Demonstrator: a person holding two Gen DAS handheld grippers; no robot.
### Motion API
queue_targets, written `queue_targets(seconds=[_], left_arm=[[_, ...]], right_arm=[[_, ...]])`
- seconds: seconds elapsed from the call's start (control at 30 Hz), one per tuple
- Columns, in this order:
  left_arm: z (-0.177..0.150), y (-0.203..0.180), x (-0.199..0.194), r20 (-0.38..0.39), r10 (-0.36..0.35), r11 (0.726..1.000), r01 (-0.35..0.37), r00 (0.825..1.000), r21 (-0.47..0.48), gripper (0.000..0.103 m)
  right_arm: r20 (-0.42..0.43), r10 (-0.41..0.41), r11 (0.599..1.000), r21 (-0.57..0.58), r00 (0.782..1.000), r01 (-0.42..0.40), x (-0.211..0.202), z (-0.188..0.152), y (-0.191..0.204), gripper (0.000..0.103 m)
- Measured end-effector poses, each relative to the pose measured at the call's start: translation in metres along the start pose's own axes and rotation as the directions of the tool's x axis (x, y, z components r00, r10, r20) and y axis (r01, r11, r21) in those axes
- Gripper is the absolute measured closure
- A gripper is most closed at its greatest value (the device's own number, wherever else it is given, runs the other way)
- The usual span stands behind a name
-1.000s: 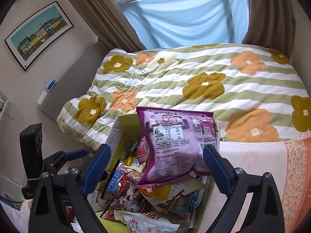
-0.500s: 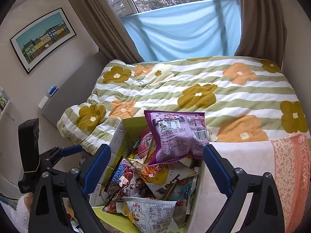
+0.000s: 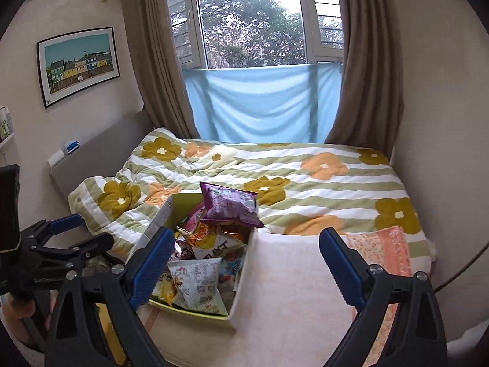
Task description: Organize snacks
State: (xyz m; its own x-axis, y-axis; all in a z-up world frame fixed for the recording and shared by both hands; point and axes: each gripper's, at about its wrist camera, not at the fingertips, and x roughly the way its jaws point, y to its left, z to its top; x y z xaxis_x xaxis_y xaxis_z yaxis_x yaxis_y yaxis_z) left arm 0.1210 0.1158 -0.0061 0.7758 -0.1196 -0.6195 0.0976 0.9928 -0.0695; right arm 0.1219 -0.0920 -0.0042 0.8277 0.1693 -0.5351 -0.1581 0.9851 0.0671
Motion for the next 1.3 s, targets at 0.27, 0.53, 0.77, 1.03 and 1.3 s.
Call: queue_targets(seconds=[0.27,0.53,0.77,1.03,1.3], left_arm=[[-0.048,-0.039,-0.056,0.085,0.044,0.999,-0.046,0.995,0.029,0.0],[-0.069,-0.051,-0.074,0.106,0.047,0.998,-0.051,0.993,0.031,0.0],[-0.073,-0.05,-0.08,0.106,0.053,0.998,-0.056,0.993,0.027,0.0],[-0.074,-0.05,-0.081,0.111,0.052,0.998,-0.055,0.992,0.028,0.0],[-0.074,-0.05,-0.081,0.113,0.052,0.998,-0.056,0.992,0.029,0.0]], right_arm=[[0.03,-0.144,0.989,-0.005,0.989,0.145,-0.051,-0.05,-0.013,0.0],[0.019,-0.165,0.986,0.032,0.986,0.164,-0.074,-0.074,-0.015,0.0],[0.02,-0.163,0.986,0.035,0.986,0.162,-0.081,-0.079,-0.01,0.0],[0.031,-0.174,0.984,0.03,0.984,0.173,-0.083,-0.078,-0.009,0.0],[0.027,-0.181,0.983,0.035,0.983,0.18,-0.081,-0.073,-0.011,0.0]])
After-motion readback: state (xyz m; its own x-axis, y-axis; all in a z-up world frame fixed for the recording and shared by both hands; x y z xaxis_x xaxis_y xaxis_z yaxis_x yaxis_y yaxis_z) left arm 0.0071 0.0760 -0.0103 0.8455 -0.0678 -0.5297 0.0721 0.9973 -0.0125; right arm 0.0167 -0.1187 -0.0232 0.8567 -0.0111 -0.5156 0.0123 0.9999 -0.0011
